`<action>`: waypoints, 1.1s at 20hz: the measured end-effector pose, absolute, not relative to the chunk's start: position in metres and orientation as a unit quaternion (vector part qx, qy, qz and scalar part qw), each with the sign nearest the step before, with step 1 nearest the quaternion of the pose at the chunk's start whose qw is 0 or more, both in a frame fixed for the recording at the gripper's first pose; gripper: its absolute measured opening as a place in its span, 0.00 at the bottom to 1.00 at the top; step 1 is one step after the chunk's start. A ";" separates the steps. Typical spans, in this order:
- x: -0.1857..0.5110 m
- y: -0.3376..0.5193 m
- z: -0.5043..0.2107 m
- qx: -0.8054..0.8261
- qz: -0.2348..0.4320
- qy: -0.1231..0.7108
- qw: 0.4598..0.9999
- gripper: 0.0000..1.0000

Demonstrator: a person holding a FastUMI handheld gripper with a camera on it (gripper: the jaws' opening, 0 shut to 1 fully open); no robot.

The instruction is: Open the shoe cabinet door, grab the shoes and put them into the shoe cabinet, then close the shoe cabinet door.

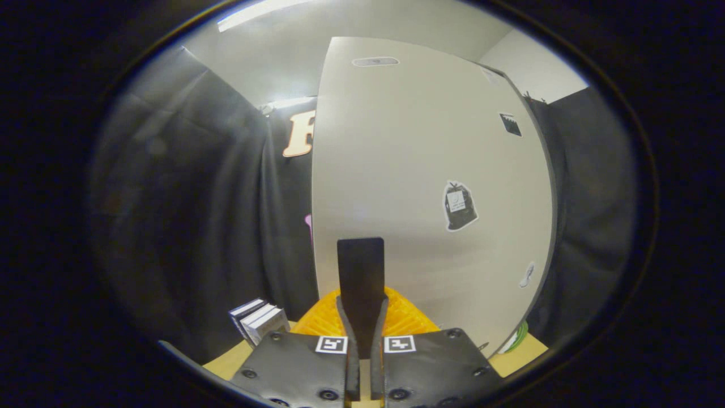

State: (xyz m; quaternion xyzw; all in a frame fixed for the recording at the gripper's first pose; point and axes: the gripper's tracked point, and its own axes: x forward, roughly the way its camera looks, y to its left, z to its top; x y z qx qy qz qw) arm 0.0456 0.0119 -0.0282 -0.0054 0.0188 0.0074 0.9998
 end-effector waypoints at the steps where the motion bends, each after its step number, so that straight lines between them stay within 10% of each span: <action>1: 0.037 0.009 -0.027 -0.009 0.013 0.020 1.000 0.09; 22: -0.110 -0.141 -0.009 -0.027 0.014 0.031 0.999 0.08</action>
